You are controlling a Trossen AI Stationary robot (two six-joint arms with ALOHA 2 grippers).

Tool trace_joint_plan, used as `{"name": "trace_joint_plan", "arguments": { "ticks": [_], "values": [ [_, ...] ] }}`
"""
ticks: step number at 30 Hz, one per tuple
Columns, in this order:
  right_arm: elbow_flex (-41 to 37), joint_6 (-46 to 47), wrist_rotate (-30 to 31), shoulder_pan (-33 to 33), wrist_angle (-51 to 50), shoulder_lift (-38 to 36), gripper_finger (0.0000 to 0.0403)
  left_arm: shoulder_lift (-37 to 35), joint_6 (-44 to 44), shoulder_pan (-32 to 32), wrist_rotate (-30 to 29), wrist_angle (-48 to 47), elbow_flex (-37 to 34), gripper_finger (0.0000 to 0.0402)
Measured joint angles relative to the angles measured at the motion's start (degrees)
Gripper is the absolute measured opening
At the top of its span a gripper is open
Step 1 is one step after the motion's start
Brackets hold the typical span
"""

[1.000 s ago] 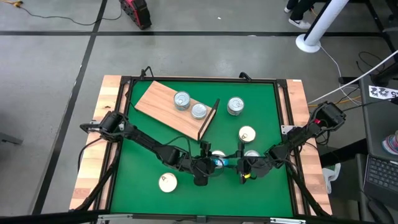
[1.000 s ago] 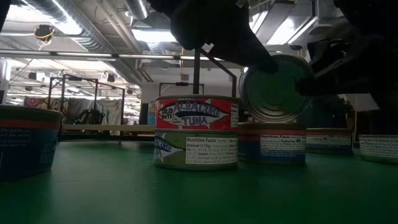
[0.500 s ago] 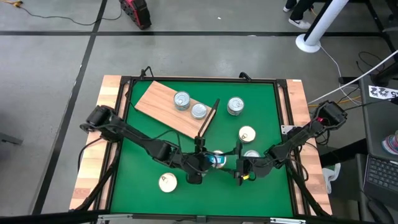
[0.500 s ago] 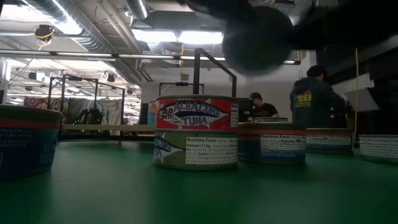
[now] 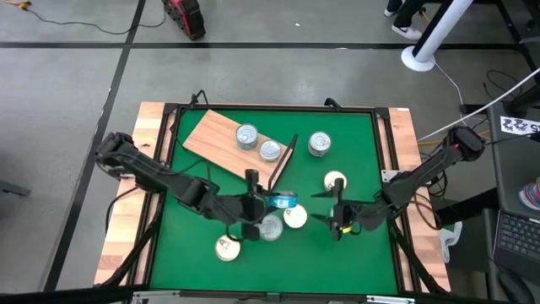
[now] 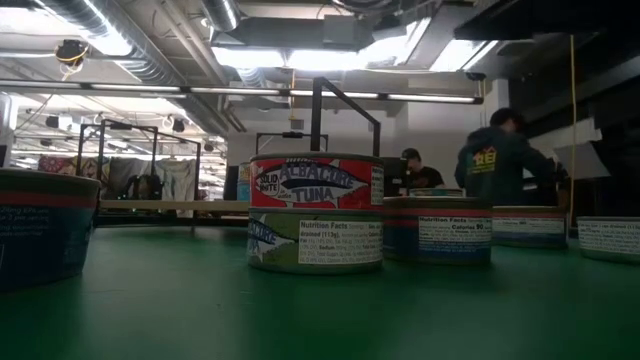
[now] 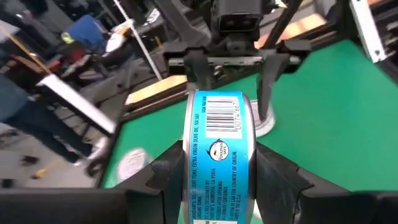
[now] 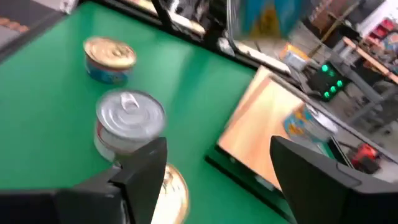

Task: Stack canned seafood by type on shelf
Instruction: Stack the sky blue tuna can on top of the sky blue tuna can

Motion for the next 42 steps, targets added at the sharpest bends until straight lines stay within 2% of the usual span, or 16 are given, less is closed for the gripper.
{"name": "trace_joint_plan", "arguments": {
  "ticks": [7, 11, 16, 22, 28, 36, 42],
  "values": [
    [0.0, 3.5, 0.1, 0.0, -7.3, -6.3, 0.0285, -4.5, 3.3, 1.7, -15.3, -10.4, 0.0, 0.0152],
    [0.0, 3.6, -3.2, 0.0, -9.0, -8.5, 0.0285, -4.9, 2.7, 5.0, -21.7, -19.0, 0.0, 0.0153],
    [0.0, 3.7, -9.0, 0.0, -9.7, -10.1, 0.0285, -4.1, -3.0, 11.6, -21.9, -28.7, -0.7, 0.0153],
    [0.0, 3.7, -11.7, 0.0, -10.1, -10.3, 0.0285, -4.1, -2.5, 19.4, -21.8, -29.5, -6.2, 0.0154],
    [-0.1, 3.7, -11.7, 0.0, -11.1, -10.3, 0.0285, -4.0, -0.2, 25.0, -19.6, -25.2, -12.2, 0.0154],
    [-0.1, 3.7, -11.7, 0.0, -11.0, -10.3, 0.0285, -4.0, 10.0, 28.9, -16.2, -11.0, -17.3, 0.0154],
    [-0.1, 3.7, -11.7, 0.0, -11.0, -10.3, 0.0285, -4.0, 11.7, 30.7, -14.9, -9.6, -18.2, 0.0154]
  ]
}}
